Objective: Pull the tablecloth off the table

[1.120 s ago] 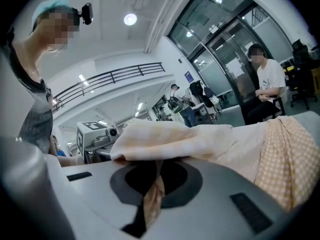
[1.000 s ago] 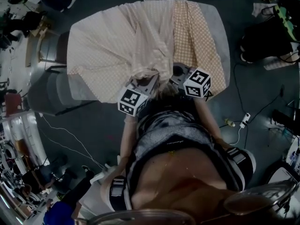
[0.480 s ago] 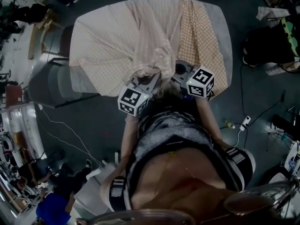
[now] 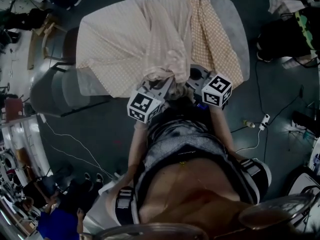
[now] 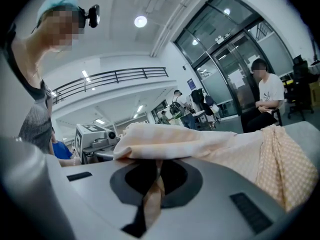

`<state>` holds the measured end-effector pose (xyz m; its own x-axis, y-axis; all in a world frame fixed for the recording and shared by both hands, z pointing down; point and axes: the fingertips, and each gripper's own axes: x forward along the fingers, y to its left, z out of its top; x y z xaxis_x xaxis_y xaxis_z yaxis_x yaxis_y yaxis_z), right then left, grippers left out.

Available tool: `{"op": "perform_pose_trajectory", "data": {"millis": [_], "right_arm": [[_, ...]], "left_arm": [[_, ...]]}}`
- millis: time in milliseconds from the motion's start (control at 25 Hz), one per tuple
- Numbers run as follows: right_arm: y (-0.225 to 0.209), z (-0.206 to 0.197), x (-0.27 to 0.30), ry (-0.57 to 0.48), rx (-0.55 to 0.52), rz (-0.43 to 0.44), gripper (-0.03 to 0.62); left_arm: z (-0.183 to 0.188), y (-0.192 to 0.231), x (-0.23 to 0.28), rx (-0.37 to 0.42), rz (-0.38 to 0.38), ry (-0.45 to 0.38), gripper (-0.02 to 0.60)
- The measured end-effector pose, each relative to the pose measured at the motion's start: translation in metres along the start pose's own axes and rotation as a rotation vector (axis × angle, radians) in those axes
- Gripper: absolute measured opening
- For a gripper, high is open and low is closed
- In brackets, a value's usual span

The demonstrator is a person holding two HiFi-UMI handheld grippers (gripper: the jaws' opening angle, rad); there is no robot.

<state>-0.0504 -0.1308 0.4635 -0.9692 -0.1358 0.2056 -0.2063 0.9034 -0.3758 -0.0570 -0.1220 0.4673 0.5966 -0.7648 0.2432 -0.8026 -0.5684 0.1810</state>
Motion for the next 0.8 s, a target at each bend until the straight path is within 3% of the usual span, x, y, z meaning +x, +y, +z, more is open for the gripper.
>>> {"op": "perform_pose_trajectory", "data": {"millis": [800], "right_arm": [[0.064, -0.026, -0.024, -0.07, -0.034, -0.185, 0.063]], "left_arm": [[-0.02, -0.05, -0.048, 0.031, -0.149, -0.007, 0.051]]}}
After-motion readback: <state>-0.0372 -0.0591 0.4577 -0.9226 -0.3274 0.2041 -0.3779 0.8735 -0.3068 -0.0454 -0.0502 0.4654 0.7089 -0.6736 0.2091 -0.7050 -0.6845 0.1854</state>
